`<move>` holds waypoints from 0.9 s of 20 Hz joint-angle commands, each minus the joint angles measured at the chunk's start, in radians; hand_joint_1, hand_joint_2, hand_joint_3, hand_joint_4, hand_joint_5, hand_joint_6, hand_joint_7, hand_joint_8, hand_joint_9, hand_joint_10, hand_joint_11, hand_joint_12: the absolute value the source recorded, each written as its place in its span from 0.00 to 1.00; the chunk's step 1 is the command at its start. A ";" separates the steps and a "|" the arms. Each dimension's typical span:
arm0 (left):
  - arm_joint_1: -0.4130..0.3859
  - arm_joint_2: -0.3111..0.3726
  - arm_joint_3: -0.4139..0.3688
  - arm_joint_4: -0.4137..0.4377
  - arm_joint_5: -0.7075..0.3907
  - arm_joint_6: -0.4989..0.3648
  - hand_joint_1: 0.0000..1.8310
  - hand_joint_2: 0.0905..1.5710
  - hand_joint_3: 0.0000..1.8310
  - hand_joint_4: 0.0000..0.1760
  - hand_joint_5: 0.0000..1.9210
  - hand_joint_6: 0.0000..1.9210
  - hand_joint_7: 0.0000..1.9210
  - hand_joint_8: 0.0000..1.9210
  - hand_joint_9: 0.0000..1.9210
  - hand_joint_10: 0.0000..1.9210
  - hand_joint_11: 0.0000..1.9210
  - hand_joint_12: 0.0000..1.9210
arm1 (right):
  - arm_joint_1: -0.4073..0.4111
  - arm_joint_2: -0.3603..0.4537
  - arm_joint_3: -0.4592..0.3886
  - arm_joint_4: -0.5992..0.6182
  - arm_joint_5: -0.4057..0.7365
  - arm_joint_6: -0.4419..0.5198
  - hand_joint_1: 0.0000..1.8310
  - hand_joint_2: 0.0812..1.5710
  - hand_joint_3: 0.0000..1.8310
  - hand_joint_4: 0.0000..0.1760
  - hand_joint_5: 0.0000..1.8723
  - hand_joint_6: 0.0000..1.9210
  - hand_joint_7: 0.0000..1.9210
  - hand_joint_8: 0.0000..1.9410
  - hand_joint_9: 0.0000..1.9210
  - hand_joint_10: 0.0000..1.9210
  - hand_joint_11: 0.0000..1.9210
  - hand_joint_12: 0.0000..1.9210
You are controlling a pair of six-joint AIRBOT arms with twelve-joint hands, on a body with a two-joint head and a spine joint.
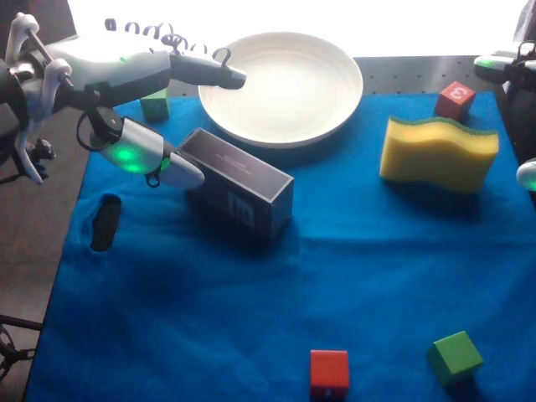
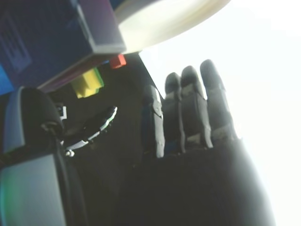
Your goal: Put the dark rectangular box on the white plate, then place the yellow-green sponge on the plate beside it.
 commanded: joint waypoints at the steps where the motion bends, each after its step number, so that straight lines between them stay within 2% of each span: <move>1: -0.011 -0.006 0.003 -0.017 -0.090 -0.003 0.49 0.57 0.00 0.11 0.23 0.00 0.34 0.00 0.28 0.00 0.08 0.32 | 0.012 -0.001 0.006 0.043 0.107 0.010 0.23 0.71 0.00 0.59 0.07 0.00 0.04 0.00 0.02 0.00 0.01 0.05; 3: -0.011 -0.011 0.009 -0.017 -0.080 -0.003 0.54 0.59 0.00 0.08 0.23 0.00 0.39 0.00 0.31 0.00 0.08 0.28 | 0.012 -0.001 0.006 0.043 0.107 0.011 0.24 0.73 0.00 0.55 0.06 0.00 0.04 0.00 0.02 0.00 0.00 0.08; 5: -0.011 -0.021 0.016 -0.017 -0.068 -0.003 0.54 0.59 0.00 0.10 0.24 0.01 0.41 0.01 0.32 0.00 0.09 0.28 | 0.012 -0.001 0.007 0.043 0.107 0.012 0.26 0.73 0.00 0.41 0.05 0.00 0.02 0.00 0.02 0.00 0.02 0.10; 6: -0.010 -0.028 0.020 -0.017 -0.063 -0.003 0.54 0.59 0.00 0.09 0.25 0.00 0.43 0.00 0.34 0.00 0.11 0.28 | 0.012 -0.001 0.007 0.043 0.107 0.013 0.26 0.73 0.00 0.41 0.05 0.00 0.01 0.00 0.01 0.00 0.01 0.10; 7: -0.010 -0.035 0.023 -0.017 -0.060 -0.003 0.53 0.58 0.00 0.23 0.25 0.00 0.41 0.00 0.32 0.00 0.10 0.27 | 0.012 -0.001 0.007 0.043 0.107 0.015 0.25 0.73 0.00 0.42 0.05 0.00 0.02 0.00 0.01 0.00 0.00 0.09; 8: -0.009 -0.040 0.026 -0.017 -0.057 -0.003 0.54 0.58 0.00 0.19 0.25 0.00 0.41 0.00 0.32 0.00 0.10 0.28 | 0.013 -0.001 0.007 0.043 0.107 0.016 0.23 0.73 0.00 0.47 0.04 0.00 0.02 0.00 0.02 0.00 0.00 0.08; 9: -0.007 -0.046 0.029 -0.017 -0.053 -0.003 0.54 0.57 0.00 0.03 0.25 0.00 0.41 0.00 0.35 0.00 0.13 0.31 | 0.013 -0.001 0.008 0.043 0.107 0.017 0.22 0.73 0.00 0.42 0.05 0.00 0.03 0.00 0.02 0.00 0.00 0.10; 10: -0.003 -0.052 0.031 -0.016 -0.049 -0.003 0.54 0.57 0.00 0.01 0.26 0.00 0.41 0.00 0.34 0.00 0.12 0.35 | 0.013 -0.001 0.008 0.043 0.107 0.018 0.22 0.73 0.00 0.42 0.05 0.00 0.04 0.00 0.03 0.00 0.00 0.13; 11: 0.000 -0.054 0.031 -0.016 -0.049 -0.003 0.53 0.57 0.00 0.02 0.25 0.00 0.41 0.00 0.35 0.00 0.11 0.38 | 0.013 -0.001 0.009 0.043 0.107 0.019 0.21 0.73 0.00 0.39 0.04 0.00 0.03 0.00 0.03 0.00 0.00 0.13; 12: 0.003 -0.056 0.031 -0.015 -0.049 -0.004 0.54 0.57 0.00 0.13 0.23 0.00 0.41 0.00 0.35 0.00 0.11 0.40 | 0.013 -0.001 0.009 0.043 0.107 0.020 0.22 0.74 0.00 0.39 0.04 0.00 0.03 0.00 0.03 0.00 0.00 0.15; 14: 0.004 -0.056 0.028 -0.009 -0.046 -0.004 0.55 0.57 0.00 0.12 0.23 0.00 0.43 0.00 0.37 0.01 0.13 0.42 | 0.013 -0.001 0.009 0.043 0.107 0.020 0.22 0.74 0.00 0.43 0.02 0.00 0.02 0.00 0.04 0.00 0.00 0.19; 16: 0.004 -0.056 0.027 -0.005 -0.044 -0.004 0.54 0.58 0.00 0.10 0.23 0.00 0.43 0.00 0.39 0.01 0.14 0.45 | 0.013 -0.001 0.009 0.043 0.107 0.021 0.20 0.75 0.00 0.36 0.02 0.00 0.04 0.00 0.04 0.00 0.00 0.19; 17: 0.005 -0.056 0.027 -0.004 -0.043 -0.005 0.54 0.58 0.00 0.16 0.23 0.00 0.43 0.00 0.40 0.01 0.15 0.46 | 0.013 -0.001 0.009 0.043 0.107 0.021 0.20 0.75 0.00 0.30 0.02 0.00 0.04 0.00 0.04 0.00 0.00 0.20; 18: 0.005 -0.056 0.027 -0.004 -0.041 -0.005 0.54 0.58 0.00 0.17 0.23 0.00 0.44 0.00 0.41 0.01 0.14 0.47 | 0.013 -0.001 0.009 0.043 0.107 0.021 0.21 0.75 0.00 0.34 0.02 0.00 0.02 0.00 0.04 0.00 0.00 0.19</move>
